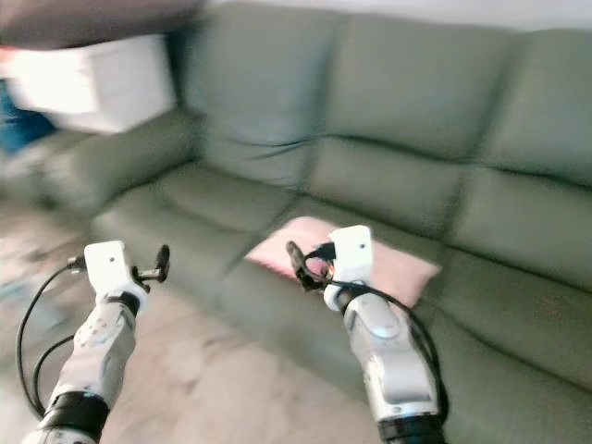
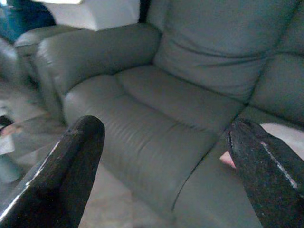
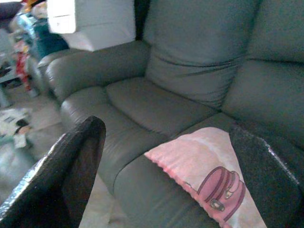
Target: Move the pillow to the sofa
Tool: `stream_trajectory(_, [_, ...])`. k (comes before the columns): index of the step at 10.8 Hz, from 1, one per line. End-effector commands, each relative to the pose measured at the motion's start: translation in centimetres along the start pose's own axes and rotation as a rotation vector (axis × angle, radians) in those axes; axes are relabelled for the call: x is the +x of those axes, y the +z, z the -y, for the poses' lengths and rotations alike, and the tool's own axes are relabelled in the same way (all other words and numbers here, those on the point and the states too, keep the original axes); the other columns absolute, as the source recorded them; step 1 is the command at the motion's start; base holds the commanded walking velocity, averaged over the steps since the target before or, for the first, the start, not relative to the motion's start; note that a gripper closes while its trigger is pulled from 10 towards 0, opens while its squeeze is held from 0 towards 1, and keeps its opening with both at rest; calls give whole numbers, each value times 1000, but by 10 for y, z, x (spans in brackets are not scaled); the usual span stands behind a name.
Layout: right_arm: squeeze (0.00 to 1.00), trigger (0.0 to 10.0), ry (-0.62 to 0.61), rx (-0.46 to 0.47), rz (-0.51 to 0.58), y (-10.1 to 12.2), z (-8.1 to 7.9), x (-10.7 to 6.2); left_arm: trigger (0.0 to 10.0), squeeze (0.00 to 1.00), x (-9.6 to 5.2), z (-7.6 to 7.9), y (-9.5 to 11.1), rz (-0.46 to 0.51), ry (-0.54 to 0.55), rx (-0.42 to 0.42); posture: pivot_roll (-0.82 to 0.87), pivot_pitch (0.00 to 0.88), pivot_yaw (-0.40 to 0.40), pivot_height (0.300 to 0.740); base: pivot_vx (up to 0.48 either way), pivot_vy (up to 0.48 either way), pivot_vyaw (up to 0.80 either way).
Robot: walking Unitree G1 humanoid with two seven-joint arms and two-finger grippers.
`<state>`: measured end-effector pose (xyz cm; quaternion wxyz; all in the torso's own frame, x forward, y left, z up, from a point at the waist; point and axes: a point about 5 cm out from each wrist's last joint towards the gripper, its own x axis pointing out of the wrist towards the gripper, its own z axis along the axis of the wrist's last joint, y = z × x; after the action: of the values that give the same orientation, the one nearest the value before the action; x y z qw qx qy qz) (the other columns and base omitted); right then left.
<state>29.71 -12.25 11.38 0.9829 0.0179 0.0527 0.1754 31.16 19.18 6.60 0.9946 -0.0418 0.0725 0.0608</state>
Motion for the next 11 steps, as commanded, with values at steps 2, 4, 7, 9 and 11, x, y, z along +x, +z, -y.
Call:
stream_trajectory(2, [0,10000,11,3,22,6,-1,1,10000,0,1,-1,1,4,9,27,-231,0,33,740,0,0,800])
stream_trajectory(4, [0,10000,17,6,22,6,-2,1,10000,0,1,-3,0,12,15,29,-232,0,33,740,0,0,800])
stream_trajectory(7, [0,10000,26,7,22,6,-3,1,10000,0,1,-5,-2,1,12,22,-232,1,33,740,0,0,800])
stream_trajectory(9, [0,10000,31,6,21,6,-4,1,10000,0,0,-6,-4,-1,18,28,-233,1,30,740,0,0,800])
stream_trajectory(11, [0,10000,35,3,21,6,-4,1,10000,0,0,-7,-3,5,30,36,-232,0,30,740,0,0,800])
